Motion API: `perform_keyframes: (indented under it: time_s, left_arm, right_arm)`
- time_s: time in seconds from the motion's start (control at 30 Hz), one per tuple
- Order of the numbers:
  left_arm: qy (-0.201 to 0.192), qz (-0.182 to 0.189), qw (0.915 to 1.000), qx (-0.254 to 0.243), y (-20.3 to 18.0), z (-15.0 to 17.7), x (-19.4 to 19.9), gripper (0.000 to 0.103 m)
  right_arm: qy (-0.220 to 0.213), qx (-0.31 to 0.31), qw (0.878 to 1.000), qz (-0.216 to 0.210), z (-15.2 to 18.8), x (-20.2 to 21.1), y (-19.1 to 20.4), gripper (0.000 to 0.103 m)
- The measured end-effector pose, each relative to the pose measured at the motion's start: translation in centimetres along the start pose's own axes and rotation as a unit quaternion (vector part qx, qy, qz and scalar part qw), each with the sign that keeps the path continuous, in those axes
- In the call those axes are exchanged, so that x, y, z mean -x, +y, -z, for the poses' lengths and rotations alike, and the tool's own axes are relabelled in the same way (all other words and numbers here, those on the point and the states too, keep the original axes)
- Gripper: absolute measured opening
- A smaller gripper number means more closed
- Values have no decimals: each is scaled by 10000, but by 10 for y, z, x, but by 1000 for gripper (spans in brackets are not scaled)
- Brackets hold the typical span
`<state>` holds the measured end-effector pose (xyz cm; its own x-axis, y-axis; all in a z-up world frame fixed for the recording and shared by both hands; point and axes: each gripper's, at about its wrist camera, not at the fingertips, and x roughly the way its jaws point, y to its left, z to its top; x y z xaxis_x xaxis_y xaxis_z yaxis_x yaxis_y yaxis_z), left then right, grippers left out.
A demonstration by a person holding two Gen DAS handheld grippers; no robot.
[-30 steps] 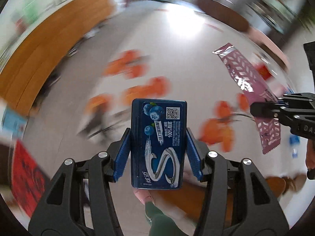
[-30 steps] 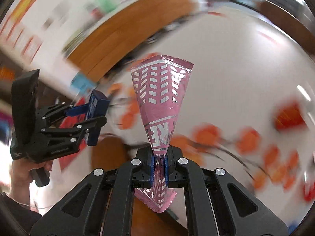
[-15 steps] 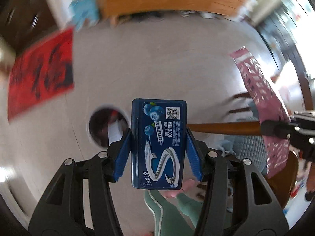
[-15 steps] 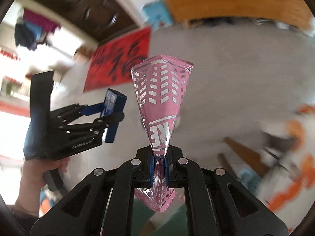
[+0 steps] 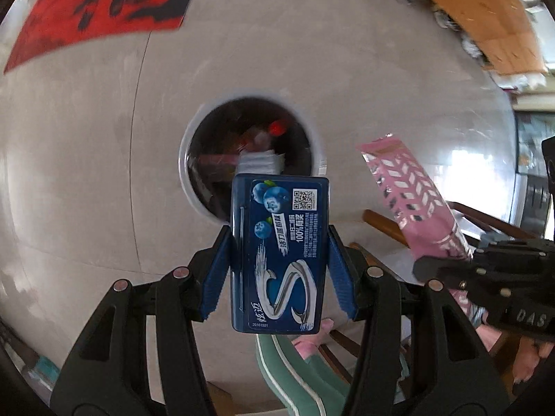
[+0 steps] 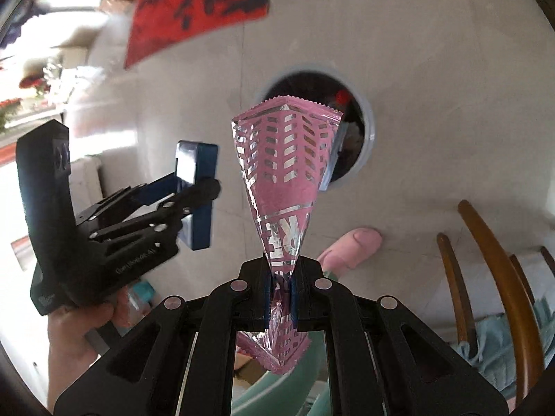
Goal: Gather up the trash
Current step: 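Open both grippers to drop the gum box and wrapper into the bin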
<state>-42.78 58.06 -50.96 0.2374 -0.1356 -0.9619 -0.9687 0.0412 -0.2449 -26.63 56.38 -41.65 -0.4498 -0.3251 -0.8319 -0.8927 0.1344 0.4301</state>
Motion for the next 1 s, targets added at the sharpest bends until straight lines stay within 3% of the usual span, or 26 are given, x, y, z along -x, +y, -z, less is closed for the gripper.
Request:
perform_keyframes:
  time_s: [0.1,0.2,0.23,0.27,0.3,0.33,0.37,0.4,0.6,0.73,1.0]
  left_arm:
    - [113,58,9998,149,20,-13,-42,50]
    - [217,75,9996,190,35,-26,-77,50]
    - [283,72,9994,194,39,-30,-88,51]
    - [346,20,9992,220,43,-32,-99,50]
    - [382,-69,9990,227,47,-35,-109,54]
    - [418,-154,9987,228,50,-38,-117,65]
    - [427,-196,9986,248,53,-39,-121,70]
    - [408,-197,9986,266,55,-40,-124,76]
    - [280,-307,9987,291,58,-30,-111,76]
    - [-19,-227,9988,442,63,-14,-80,76]
    - [-441,-262,9983,289,50,21,-1,76]
  right_arm:
    - [300,-209,9992,-136,-45,-56,-11,12]
    - [506,-403,9978,-176,-65,-93,-30,14]
    - [509,-427,9976,-206,-71,-103,-30,19]
    - [544,-470,9971,-260,-79,-112,-29,26]
    - [580,-524,9965,-281,-86,-122,-31,48]
    - [572,-559,9967,-132,-90,-127,-36,62]
    - [501,-555,9972,11,-91,-127,-38,67]
    - [418,-548,9976,78,-93,-127,-42,68]
    - [210,-716,9972,-24,-84,-98,-56,69]
    - [-36,-763,9970,-156,-73,-72,-60,70]
    - [-665,-530,9956,-393,-42,-8,-46,70]
